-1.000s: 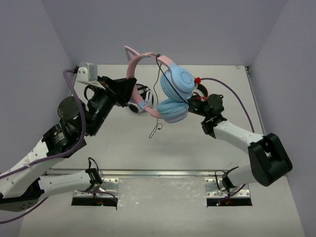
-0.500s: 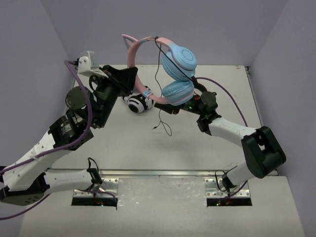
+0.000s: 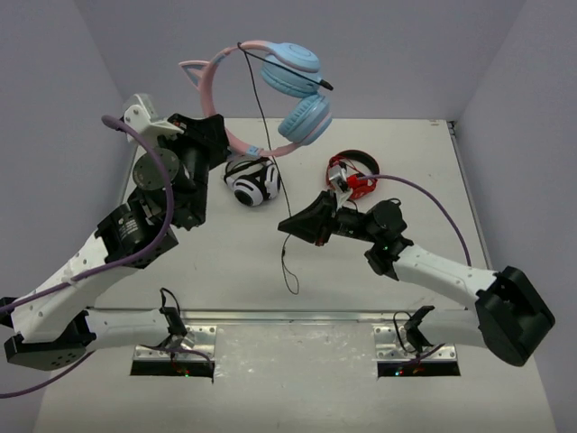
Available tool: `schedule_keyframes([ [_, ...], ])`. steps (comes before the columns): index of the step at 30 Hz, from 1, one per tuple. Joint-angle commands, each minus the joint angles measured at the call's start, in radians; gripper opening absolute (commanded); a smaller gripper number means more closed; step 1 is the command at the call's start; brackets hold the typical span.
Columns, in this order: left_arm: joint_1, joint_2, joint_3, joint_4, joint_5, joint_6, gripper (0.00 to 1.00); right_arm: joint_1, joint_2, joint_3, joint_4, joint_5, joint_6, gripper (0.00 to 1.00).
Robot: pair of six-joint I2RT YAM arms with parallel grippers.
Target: Wrap the headphones
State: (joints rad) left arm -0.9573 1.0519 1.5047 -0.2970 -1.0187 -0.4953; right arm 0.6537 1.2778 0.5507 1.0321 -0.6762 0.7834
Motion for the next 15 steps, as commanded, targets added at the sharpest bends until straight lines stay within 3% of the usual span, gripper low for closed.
schedule_keyframes([
  [1, -0.011, 0.019, 0.087, 0.156, -0.116, -0.065, 0.0, 0.084, -0.086, 0.028, -0.125, 0.066, -0.13, 0.01],
  [5, -0.009, 0.098, 0.175, 0.211, -0.204, 0.053, 0.0, 0.133, -0.152, 0.017, -0.164, 0.072, -0.148, 0.01],
  [7, -0.003, 0.135, 0.195, 0.268, -0.241, 0.188, 0.01, 0.179, -0.198, 0.02, -0.236, 0.092, -0.202, 0.01],
  [8, 0.006, 0.144, 0.193, 0.344, -0.248, 0.263, 0.0, 0.193, -0.208, 0.029, -0.26, 0.098, -0.219, 0.01],
  [12, 0.034, 0.181, 0.164, 0.403, -0.274, 0.349, 0.0, 0.228, -0.224, 0.095, -0.369, 0.075, -0.254, 0.01],
  [15, 0.037, 0.183, 0.068, 0.498, -0.314, 0.418, 0.0, 0.236, -0.199, 0.182, -0.52, 0.04, -0.272, 0.01],
])
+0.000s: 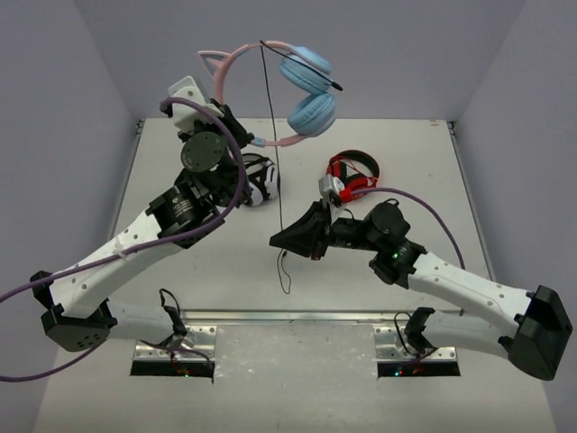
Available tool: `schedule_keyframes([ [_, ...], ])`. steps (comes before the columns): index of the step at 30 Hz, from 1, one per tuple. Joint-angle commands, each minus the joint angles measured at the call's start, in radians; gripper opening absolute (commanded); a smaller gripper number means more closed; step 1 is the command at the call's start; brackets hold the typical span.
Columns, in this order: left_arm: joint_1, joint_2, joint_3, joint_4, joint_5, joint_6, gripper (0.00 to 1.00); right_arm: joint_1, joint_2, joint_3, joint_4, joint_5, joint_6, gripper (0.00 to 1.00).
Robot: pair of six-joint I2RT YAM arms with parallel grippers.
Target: Wrap the headphones
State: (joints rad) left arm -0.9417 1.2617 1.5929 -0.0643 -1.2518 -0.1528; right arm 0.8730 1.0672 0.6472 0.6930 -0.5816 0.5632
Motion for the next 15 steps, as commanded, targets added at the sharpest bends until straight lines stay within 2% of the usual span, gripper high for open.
schedule_keyframes([
  [1, 0.021, -0.027, -0.074, 0.288, -0.096, 0.094, 0.01, 0.018, 0.016, 0.11, -0.225, -0.047, -0.084, 0.01],
  [3, 0.038, -0.03, -0.131, 0.333, -0.124, 0.122, 0.0, 0.018, 0.013, 0.186, -0.326, -0.023, -0.126, 0.01],
  [6, 0.067, -0.048, -0.241, 0.319, -0.138, 0.081, 0.0, 0.02, -0.016, 0.247, -0.484, 0.022, -0.193, 0.01],
  [8, 0.067, -0.076, -0.331, 0.31, -0.143, 0.059, 0.01, 0.017, -0.032, 0.275, -0.504, 0.008, -0.215, 0.01],
  [11, 0.063, -0.111, -0.416, 0.191, -0.124, -0.112, 0.0, 0.017, -0.038, 0.327, -0.533, -0.043, -0.232, 0.02],
  [15, 0.06, -0.139, -0.49, 0.141, -0.123, -0.146, 0.0, 0.015, -0.012, 0.388, -0.575, -0.099, -0.22, 0.02],
])
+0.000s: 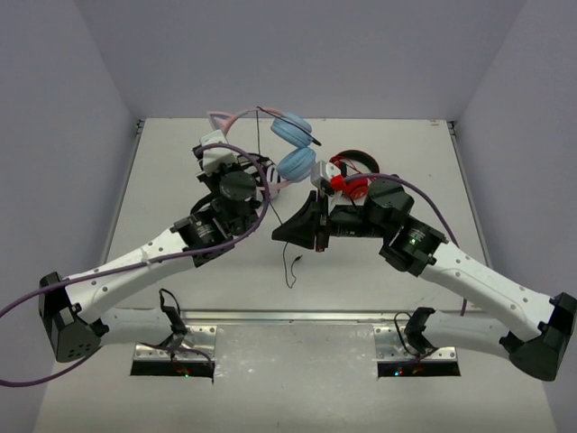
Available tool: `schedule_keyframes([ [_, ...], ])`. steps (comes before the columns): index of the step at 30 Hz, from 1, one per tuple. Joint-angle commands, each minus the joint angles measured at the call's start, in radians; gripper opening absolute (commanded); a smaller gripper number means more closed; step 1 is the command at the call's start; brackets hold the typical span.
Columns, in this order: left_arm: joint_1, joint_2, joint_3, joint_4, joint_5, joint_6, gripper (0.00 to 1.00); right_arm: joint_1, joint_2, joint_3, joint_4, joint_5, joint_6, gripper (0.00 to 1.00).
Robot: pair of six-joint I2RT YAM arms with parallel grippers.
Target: Wrap the headphones
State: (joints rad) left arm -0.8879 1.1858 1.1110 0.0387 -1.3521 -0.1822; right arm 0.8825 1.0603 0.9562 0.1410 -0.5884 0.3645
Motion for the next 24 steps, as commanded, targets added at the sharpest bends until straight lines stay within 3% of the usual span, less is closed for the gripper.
schedule_keyframes([
  [1, 0.006, -0.061, -0.01, -0.027, -0.027, -0.135, 0.0, 0.006, 0.0, 0.09, -0.02, -0.117, -0.012, 0.02],
  [4, 0.006, -0.071, -0.023, -0.176, -0.039, -0.264, 0.0, -0.005, 0.006, 0.116, -0.005, -0.159, 0.02, 0.02],
  [7, 0.006, -0.098, -0.075, -0.21, -0.051, -0.298, 0.0, -0.043, 0.009, 0.128, 0.037, -0.24, 0.109, 0.05],
  [10, 0.006, -0.117, -0.105, -0.233, -0.048, -0.33, 0.0, -0.122, 0.049, 0.121, 0.181, -0.387, 0.321, 0.09],
  [11, 0.006, -0.129, -0.105, -0.237, -0.044, -0.327, 0.0, -0.135, 0.061, 0.124, 0.19, -0.401, 0.355, 0.07],
  [14, 0.006, -0.137, -0.088, -0.212, -0.038, -0.275, 0.0, -0.135, 0.07, 0.151, 0.035, -0.354, 0.245, 0.01],
  [20, 0.006, -0.106, -0.092, -0.189, -0.021, -0.206, 0.0, -0.137, 0.072, 0.222, -0.079, -0.312, 0.162, 0.09],
  [24, 0.009, -0.065, -0.126, -0.221, -0.028, -0.235, 0.01, -0.136, 0.136, 0.453, -0.3, -0.366, 0.036, 0.15],
])
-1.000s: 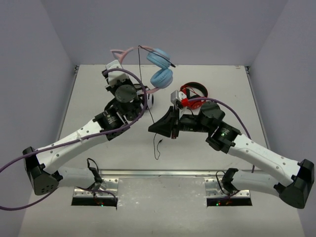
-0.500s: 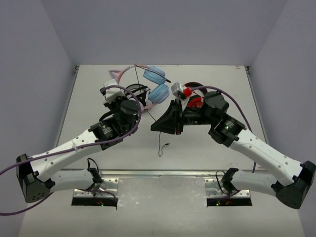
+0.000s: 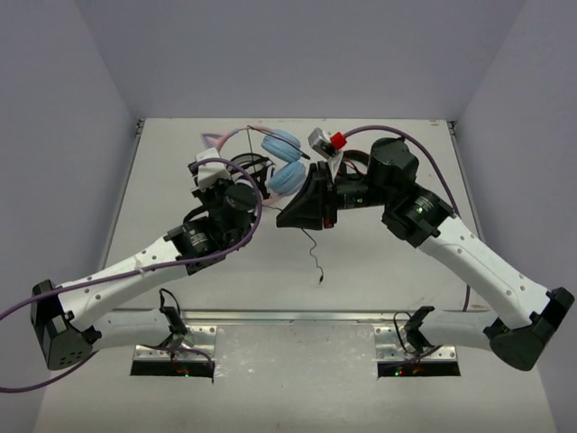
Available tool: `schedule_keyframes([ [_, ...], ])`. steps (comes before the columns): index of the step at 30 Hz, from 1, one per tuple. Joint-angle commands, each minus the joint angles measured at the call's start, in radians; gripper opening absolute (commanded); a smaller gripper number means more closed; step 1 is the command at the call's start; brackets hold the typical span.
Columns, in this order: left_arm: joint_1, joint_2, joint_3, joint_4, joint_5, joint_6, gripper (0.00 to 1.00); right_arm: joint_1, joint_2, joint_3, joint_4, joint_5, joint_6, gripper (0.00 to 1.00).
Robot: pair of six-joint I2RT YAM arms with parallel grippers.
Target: Wrap the headphones
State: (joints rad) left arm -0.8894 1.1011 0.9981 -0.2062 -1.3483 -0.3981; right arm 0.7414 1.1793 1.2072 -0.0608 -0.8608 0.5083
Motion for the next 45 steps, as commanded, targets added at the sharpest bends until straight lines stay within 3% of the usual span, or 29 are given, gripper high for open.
schedule_keyframes([
  [1, 0.01, 0.032, -0.022, 0.024, -0.031, -0.027, 0.0, 0.004, 0.04, 0.256, -0.251, -0.099, -0.152, 0.16],
  [4, 0.018, 0.045, -0.05, -0.007, -0.003, -0.086, 0.0, -0.022, 0.127, 0.417, -0.46, -0.124, -0.283, 0.11],
  [6, 0.038, 0.043, -0.065, -0.013, 0.023, -0.111, 0.0, -0.062, 0.166, 0.455, -0.494, -0.147, -0.287, 0.01],
  [8, 0.047, 0.036, -0.069, -0.019, 0.058, -0.136, 0.0, -0.076, 0.18, 0.46, -0.537, -0.121, -0.31, 0.01],
  [11, 0.047, 0.014, -0.07, 0.035, 0.107, -0.084, 0.0, -0.076, 0.192, 0.498, -0.647, -0.003, -0.434, 0.01],
  [12, 0.049, 0.005, -0.088, 0.071, 0.164, 0.009, 0.0, -0.076, 0.197, 0.514, -0.69, 0.044, -0.48, 0.01],
  [16, 0.075, -0.052, -0.139, 0.103, 0.358, 0.077, 0.0, -0.074, 0.194, 0.539, -0.809, 0.364, -0.701, 0.01],
  [19, 0.078, -0.076, -0.205, 0.177, 0.517, 0.146, 0.01, -0.076, 0.181, 0.508, -0.754, 0.556, -0.74, 0.01],
  [22, 0.075, -0.058, -0.222, 0.146, 0.607, 0.162, 0.0, -0.076, 0.174, 0.471, -0.673, 0.722, -0.754, 0.01],
  [27, 0.041, -0.052, -0.271, 0.145, 0.58, 0.174, 0.0, -0.077, 0.148, 0.407, -0.484, 0.933, -0.757, 0.01],
  [35, -0.041, -0.128, -0.302, 0.165, 0.638, 0.206, 0.0, -0.142, 0.223, 0.44, -0.393, 0.939, -0.76, 0.01],
  [45, -0.079, -0.288, -0.267, 0.074, 0.833, 0.182, 0.0, -0.194, 0.266, 0.414, -0.32, 0.853, -0.748, 0.01],
])
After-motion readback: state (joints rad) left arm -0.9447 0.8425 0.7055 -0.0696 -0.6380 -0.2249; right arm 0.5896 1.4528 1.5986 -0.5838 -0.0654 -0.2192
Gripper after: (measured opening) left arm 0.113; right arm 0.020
